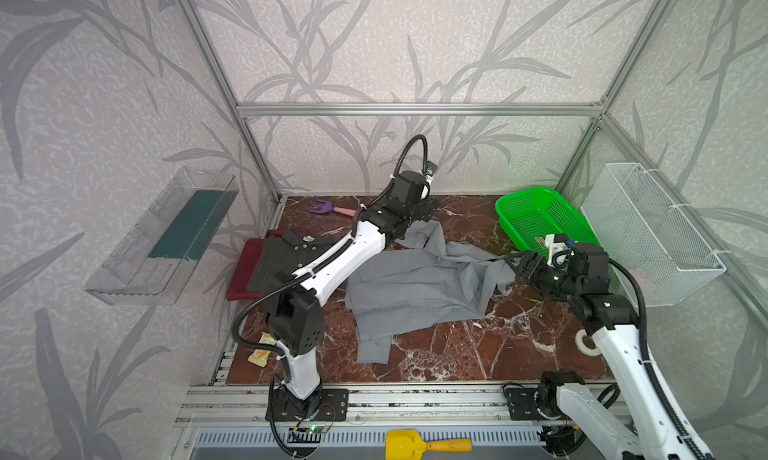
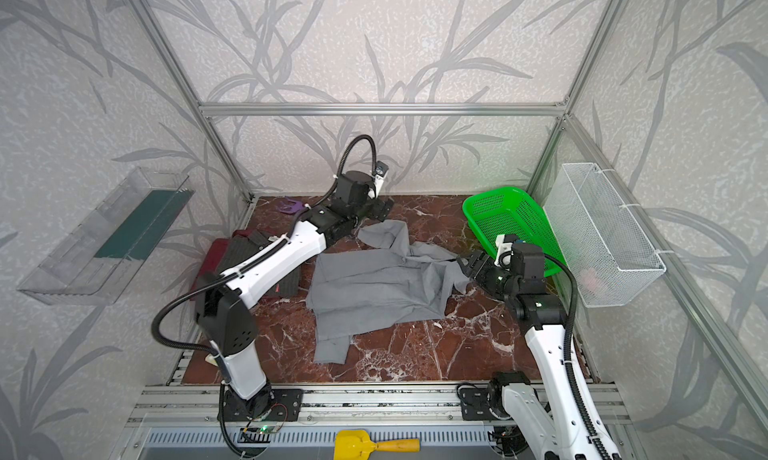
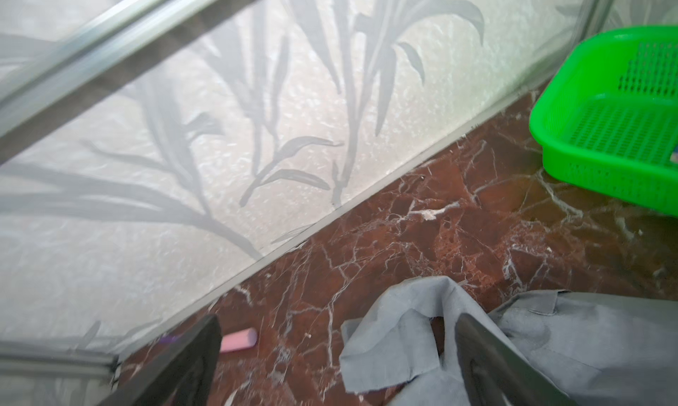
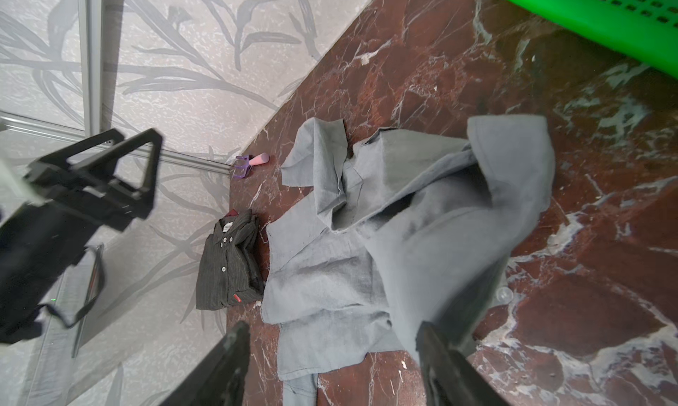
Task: Fold and stack the long sleeve shirts
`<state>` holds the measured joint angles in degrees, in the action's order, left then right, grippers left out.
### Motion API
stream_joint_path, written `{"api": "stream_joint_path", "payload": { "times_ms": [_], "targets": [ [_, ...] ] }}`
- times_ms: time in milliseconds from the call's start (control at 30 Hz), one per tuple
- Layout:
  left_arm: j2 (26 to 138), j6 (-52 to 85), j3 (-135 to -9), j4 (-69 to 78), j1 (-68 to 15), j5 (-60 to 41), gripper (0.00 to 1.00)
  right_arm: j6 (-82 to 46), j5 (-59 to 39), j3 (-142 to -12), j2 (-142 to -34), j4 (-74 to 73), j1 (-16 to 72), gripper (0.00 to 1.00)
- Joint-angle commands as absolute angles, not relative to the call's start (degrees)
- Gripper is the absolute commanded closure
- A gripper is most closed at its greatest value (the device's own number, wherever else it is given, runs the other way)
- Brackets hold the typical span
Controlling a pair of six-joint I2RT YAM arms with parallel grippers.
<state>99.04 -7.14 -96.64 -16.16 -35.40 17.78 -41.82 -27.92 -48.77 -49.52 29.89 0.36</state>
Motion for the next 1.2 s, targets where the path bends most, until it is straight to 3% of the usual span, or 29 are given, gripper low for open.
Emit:
{"api": "stream_joint_path", "payload": {
  "times_ms": [0,133,233,333,733,1167],
  "targets": [
    [87.5,11.8,-87.5,-28.3,-34.9,21.8,0.01,-39.4,-28.5,-50.9,-51.6,35.1,0.0,0.28],
    [72.0,25.7,-68.2,-31.2,-35.1,18.4,0.02,-37.8,-28.1,-54.2,-52.3,37.1,0.0,0.22],
    [62.9,32.3,-55.3,-31.1,-35.2,13.1,0.13,-37.1,-28.9,-56.0,-52.8,37.4,0.0,0.22],
    [58.6,37.9,-47.6,-31.9,-35.6,11.1,0.16,-37.1,-31.7,-56.3,-53.7,34.4,0.9,0.22],
    [58.2,44.7,-34.8,-35.7,-36.5,3.7,0.21,-32.9,-27.4,-59.0,-62.1,32.1,14.3,0.21],
    [62.1,49.1,-28.2,-28.5,-37.2,1.6,0.43,-34.0,-28.5,-58.0,-65.4,27.3,17.6,0.26]
  ]
}}
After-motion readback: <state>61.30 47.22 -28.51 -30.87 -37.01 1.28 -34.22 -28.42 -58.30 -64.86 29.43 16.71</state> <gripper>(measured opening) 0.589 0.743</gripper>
